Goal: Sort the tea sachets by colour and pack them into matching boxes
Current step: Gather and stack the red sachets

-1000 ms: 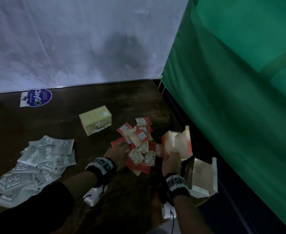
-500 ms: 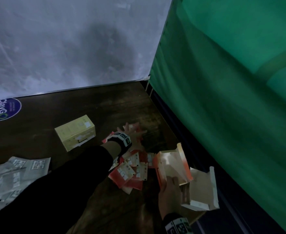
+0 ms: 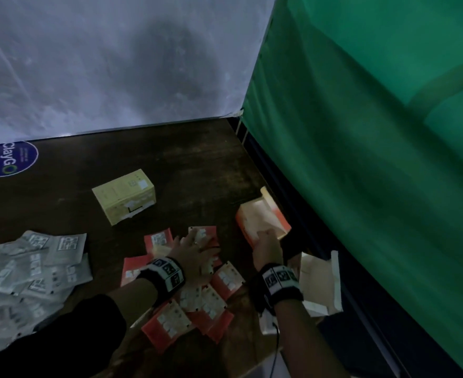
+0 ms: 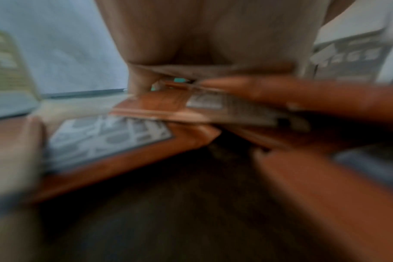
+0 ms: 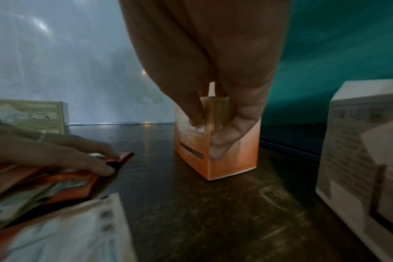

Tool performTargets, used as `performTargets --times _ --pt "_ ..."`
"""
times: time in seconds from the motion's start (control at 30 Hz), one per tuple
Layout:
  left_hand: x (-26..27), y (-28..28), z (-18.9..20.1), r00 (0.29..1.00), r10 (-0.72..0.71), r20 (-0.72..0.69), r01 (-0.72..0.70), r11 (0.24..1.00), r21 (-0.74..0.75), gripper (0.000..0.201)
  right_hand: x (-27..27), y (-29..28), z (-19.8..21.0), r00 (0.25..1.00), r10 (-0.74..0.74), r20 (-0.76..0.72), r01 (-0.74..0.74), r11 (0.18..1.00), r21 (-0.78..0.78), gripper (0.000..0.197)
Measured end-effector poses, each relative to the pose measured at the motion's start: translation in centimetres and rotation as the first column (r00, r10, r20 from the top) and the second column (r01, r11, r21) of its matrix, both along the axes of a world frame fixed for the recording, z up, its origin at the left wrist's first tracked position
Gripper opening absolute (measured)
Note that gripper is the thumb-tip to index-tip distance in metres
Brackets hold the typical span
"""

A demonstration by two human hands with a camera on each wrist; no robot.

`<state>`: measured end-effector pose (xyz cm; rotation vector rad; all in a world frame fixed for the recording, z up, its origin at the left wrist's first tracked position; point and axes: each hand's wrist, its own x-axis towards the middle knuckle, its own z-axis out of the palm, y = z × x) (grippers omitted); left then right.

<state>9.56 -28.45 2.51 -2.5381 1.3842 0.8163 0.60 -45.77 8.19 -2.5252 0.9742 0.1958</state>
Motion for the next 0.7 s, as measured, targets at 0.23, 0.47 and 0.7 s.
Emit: performTargets --times 0.23,0.47,0.7 --pt "-0.7 0.7 2.5 0.986 0.129 -0.102 -0.132 0.991 -0.021 0.063 -0.5 0.8 0.5 0.983 0.075 0.168 -0.055 0.991 -0.122 0.036" --pt "-0.8 -0.3 2.3 0.986 0.157 -0.056 -0.158 0.987 -0.015 0.065 -5.9 6.2 -2.8 0.988 0.125 0.086 -0.132 0.988 0.083 0.038" --pt "-0.9 -0.2 3.9 0.959 0.236 -0.156 -0.256 0.96 -0.116 0.086 -9.7 9.0 -6.6 0.979 0.191 -0.072 -0.178 0.972 0.153 0.067"
